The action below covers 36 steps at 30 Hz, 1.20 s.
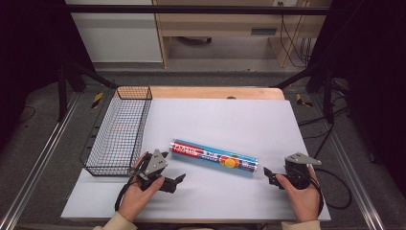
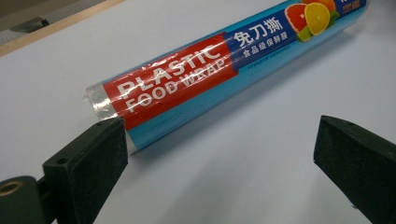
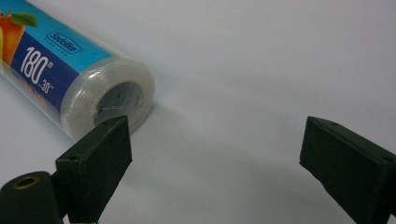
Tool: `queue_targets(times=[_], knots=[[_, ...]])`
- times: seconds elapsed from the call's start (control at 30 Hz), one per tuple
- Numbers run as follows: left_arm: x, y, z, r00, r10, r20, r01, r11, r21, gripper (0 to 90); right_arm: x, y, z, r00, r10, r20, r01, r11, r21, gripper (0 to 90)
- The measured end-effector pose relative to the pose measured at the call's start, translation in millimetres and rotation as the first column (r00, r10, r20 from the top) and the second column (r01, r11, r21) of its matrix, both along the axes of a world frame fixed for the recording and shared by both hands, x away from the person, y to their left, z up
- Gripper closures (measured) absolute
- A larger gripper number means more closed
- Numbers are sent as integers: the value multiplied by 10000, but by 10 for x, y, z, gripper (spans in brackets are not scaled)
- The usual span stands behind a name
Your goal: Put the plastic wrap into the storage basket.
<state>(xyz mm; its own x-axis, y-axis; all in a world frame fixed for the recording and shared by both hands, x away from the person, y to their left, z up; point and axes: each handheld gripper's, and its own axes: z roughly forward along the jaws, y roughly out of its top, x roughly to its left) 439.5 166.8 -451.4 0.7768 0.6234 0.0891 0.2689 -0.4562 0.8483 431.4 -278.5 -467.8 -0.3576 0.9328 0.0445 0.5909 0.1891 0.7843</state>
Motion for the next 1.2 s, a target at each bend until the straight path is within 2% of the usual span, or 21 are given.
queue_targets(times=[0.23, 0.33, 0.4, 0.5, 0.53, 0.57, 0.6, 0.63, 0.73, 0.77, 0.8, 0.87, 0.9, 0.93, 0.97, 1.0, 1.03, 1.1, 1.13, 1.17, 1.2], knots=[[-19, 5, 9, 9994, -344, -90, 343, 9993, -112, 28, -18, 52, 46, 9993, 206, 314, -198, 9995, -244, 82], [-27, 3, 7, 9994, -345, -103, 344, 9993, -109, 28, -31, 116, 170, 9951, 483, 867, -411, 9957, -832, 108], [-31, 9, 8, 9993, -348, -130, 346, 9993, -135, 28, -14, 233, 404, 9818, 1065, 1575, -878, 9887, -1216, 107], [-41, 31, 22, 9994, -339, -90, 337, 9991, -255, 29, 52, 408, 668, 9589, 2016, 1995, -1639, 9680, -1902, 92], [-41, 31, 22, 9994, -339, -90, 337, 9991, -255, 29, 52, 408, 668, 9589, 2016, 1995, -1639, 9680, -1902, 92], [-45, 52, 36, 9995, -312, -66, 310, 9991, -284, 29, 135, 556, 850, 9391, 2815, 1971, -2300, 9410, -2481, 89], [-45, 52, 36, 9995, -312, -66, 310, 9991, -284, 29, 135, 556, 850, 9391, 2815, 1971, -2300, 9410, -2481, 89], [-44, 75, 49, 9996, -271, -33, 270, 9990, -349, 29, 226, 683, 979, 9192, 3450, 1897, -2806, 9121, -2989, 92], [-39, 101, 60, 9997, -240, -40, 238, 9989, -392, 30, 373, 854, 1095, 8915, 4318, 1373, -3708, 8694, -3267, 110], [-36, 119, 67, 9998, -206, -60, 203, 9986, -488, 30, 416, 907, 1110, 8804, 4588, 1203, -3993, 8538, -3339, 113], [-36, 119, 67, 9998, -206, -60, 203, 9986, -488, 30, 416, 907, 1110, 8804, 4588, 1203, -3993, 8538, -3339, 113], [-31, 132, 73, 9998, -193, -79, 188, 9983, -551, 30, 556, 1054, 1065, 8494, 5268, 326, -4878, 8070, -3329, 128], [-30, 136, 73, 9998, -201, -91, 195, 9984, -537, 31, 587, 1086, 1036, 8428, 5382, 108, -5052, 7978, -3291, 128], [-30, 136, 73, 9998, -201, -91, 195, 9984, -537, 31, 587, 1086, 1036, 8428, 5382, 108, -5052, 7978, -3291, 128], [-30, 139, 74, 9997, -224, -93, 219, 9983, -546, 31, 668, 1168, 924, 8179, 5722, -605, -5582, 7636, -3247, 109], [-30, 139, 74, 9997, -224, -93, 219, 9983, -546, 31, 668, 1168, 924, 8179, 5722, -605, -5582, 7636, -3247, 109], [-32, 144, 77, 9996, -252, -95, 247, 9984, -504, 31, 733, 1244, 784, 7989, 5890, -1218, -5947, 7433, -3063, 93], [-31, 148, 78, 9996, -278, -92, 273, 9984, -504, 31, 765, 1288, 680, 7870, 6026, -1323, -6120, 7356, -2903, 80], [-31, 148, 78, 9996, -278, -92, 273, 9984, -504, 31, 765, 1288, 680, 7870, 6026, -1323, -6120, 7356, -2903, 80], [-29, 149, 78, 9995, -290, -91, 286, 9984, -479, 31, 790, 1344, 581, 7691, 6179, -1634, -6358, 7135, -2943, 81], [-29, 149, 78, 9995, -290, -91, 286, 9984, -479, 31, 790, 1344, 581, 7691, 6179, -1634, -6358, 7135, -2943, 81]])
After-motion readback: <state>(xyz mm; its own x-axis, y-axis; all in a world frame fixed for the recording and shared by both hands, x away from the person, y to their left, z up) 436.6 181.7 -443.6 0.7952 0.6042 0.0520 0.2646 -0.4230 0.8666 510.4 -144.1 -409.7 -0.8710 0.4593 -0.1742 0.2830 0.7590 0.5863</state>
